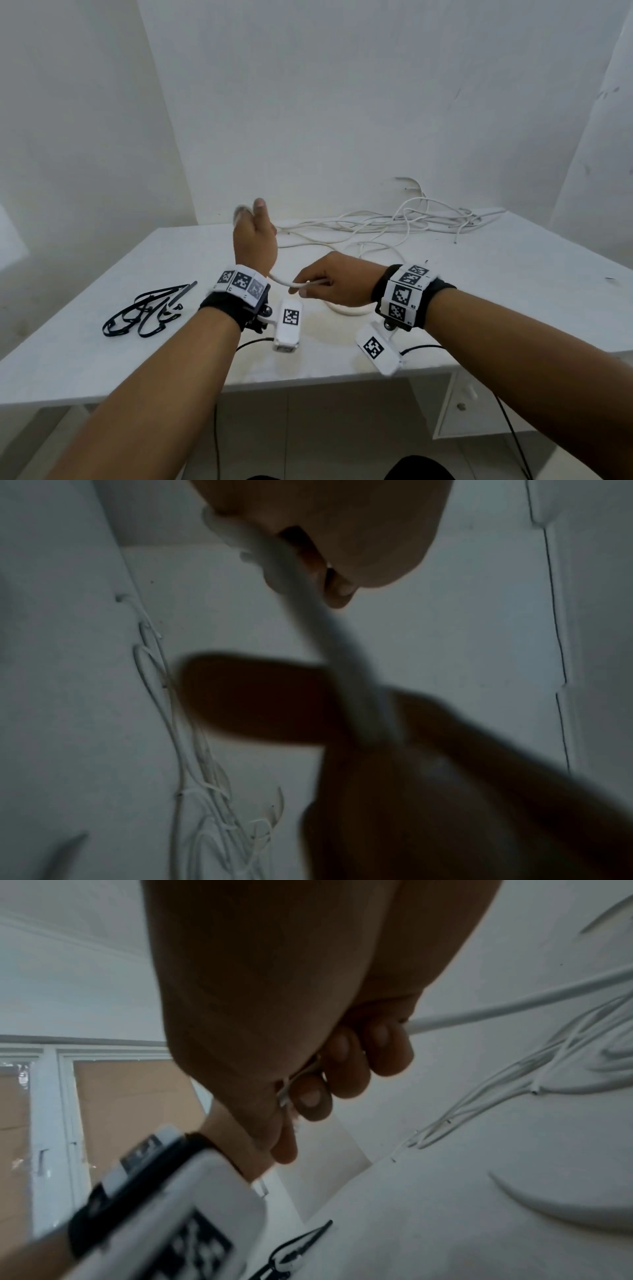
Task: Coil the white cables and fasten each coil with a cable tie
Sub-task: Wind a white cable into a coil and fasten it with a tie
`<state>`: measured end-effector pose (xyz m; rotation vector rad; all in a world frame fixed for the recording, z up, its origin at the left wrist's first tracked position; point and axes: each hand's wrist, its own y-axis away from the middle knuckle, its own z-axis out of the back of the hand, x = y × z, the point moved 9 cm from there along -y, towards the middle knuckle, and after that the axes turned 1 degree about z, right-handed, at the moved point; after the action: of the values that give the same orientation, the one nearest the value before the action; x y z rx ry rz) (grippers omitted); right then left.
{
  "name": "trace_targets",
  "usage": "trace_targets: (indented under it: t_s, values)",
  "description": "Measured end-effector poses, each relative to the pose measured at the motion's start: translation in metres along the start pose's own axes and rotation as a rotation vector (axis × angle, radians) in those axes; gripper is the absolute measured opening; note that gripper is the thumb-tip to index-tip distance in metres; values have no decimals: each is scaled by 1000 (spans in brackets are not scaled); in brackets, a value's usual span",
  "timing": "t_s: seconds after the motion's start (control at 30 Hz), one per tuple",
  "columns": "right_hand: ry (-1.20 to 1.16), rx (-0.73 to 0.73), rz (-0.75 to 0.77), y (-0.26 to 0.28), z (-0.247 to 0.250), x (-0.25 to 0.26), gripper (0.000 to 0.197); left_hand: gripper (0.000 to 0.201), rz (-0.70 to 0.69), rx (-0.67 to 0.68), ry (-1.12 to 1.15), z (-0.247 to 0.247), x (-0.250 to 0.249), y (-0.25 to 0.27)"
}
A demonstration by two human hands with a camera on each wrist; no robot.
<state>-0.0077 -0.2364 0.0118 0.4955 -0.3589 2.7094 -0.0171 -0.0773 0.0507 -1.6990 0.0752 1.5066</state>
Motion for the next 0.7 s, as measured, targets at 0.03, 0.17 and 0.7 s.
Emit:
trace_targets:
  t_s: [0.03, 0.17, 0.7]
  values:
    - [6, -25, 22, -1, 7, 4, 21, 49, -32, 71, -63, -6, 0, 2]
    - [-10, -160, 65, 0, 37, 4, 15, 51, -6, 433, -208, -39, 4, 23]
    - [-102, -253, 26, 9, 87, -6, 11, 52, 263, 993, 72, -61, -4, 81]
